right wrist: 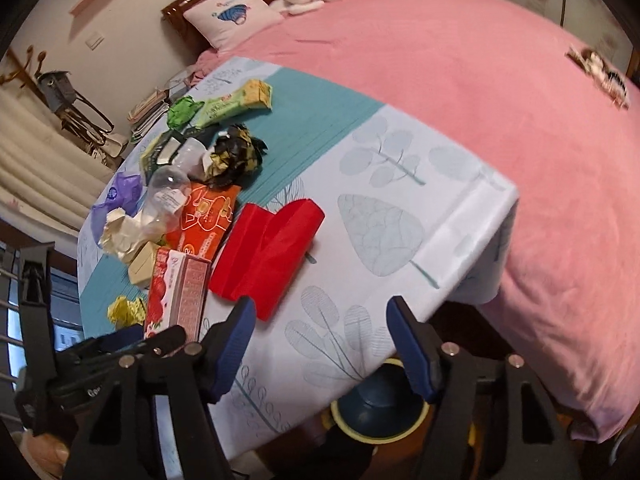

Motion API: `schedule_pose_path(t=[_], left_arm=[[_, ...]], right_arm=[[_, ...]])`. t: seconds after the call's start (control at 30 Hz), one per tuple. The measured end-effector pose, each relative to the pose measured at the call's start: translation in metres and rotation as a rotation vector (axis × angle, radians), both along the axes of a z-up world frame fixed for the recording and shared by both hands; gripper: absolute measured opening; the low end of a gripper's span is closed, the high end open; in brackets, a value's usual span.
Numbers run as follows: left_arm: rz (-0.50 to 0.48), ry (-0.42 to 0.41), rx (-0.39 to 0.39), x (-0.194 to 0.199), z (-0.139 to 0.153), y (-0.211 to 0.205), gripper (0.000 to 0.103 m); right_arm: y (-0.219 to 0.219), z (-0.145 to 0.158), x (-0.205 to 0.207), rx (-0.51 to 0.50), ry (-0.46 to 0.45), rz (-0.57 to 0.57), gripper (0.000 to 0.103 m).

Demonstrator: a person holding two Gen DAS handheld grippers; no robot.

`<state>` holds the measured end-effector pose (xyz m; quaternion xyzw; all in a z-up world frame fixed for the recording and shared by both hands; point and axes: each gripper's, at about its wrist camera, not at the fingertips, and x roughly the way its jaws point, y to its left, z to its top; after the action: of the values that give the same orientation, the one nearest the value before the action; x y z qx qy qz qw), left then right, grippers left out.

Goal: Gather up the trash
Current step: 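Grasp the red paper with the right tool while the left grasps the strawberry carton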

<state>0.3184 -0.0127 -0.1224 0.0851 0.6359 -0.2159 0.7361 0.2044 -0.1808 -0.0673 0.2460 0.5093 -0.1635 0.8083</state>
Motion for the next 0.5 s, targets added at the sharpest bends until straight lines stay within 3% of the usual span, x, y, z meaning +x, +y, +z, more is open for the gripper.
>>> schedule_pose_path(t=[0.1, 0.3, 0.37, 0.5], left_arm=[[0.008, 0.019, -0.009, 0.004, -0.010, -0.002, 0.079], [0.013, 0.056, -0.011, 0.014, -0.024, 0.000, 0.063], [0.014, 0.058, -0.022, 0.015, -0.024, 0.001, 0.061], [0.002, 0.059, -0.019, 0.014, -0.023, 0.003, 0.061]], right_arm=[[-0.002, -0.013, 0.011, 0.047, 0.003, -0.001, 0.065], [0.000, -0.031, 0.034, 0.112, 0.000, 0.006, 0.062], [0.002, -0.038, 0.042, 0.130, 0.008, 0.015, 0.046], [0.002, -0.049, 0.050, 0.158, 0.030, 0.014, 0.033]])
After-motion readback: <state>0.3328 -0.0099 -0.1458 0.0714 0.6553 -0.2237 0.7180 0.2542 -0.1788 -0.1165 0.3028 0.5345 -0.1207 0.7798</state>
